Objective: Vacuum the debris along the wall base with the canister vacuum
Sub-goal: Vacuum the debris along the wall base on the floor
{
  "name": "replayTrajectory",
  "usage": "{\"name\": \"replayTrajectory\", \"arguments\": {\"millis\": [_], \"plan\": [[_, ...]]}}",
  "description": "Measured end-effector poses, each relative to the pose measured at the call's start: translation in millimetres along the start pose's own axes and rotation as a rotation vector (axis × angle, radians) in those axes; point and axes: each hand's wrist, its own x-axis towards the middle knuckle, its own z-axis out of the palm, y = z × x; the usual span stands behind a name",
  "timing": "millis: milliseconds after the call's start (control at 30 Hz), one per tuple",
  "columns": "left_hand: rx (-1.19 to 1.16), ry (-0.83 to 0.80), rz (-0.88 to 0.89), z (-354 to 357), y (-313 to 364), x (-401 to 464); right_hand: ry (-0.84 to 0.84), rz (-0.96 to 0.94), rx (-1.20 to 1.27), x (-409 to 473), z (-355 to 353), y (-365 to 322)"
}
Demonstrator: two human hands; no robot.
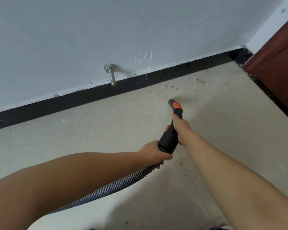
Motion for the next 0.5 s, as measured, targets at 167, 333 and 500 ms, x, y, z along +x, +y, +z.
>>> {"name": "replayTrajectory", "arguments": {"millis": [167,333,500], "plan": [[-0.04,0.053,-0.03,15.7,5.5,4.7,-0.082,0.014,-0.034,4.4,-6.0,-7.0],[-0.042,0.108,-0.037,13.9,3.6,8.4,-0.113,0.001,-0.02,6.7,0.2,-9.8],[-0.03,0.135,-0.002,4.1,8.7,16.3,-0.093,0.012,-0.02,14.6,7.0,-19.7]]}}
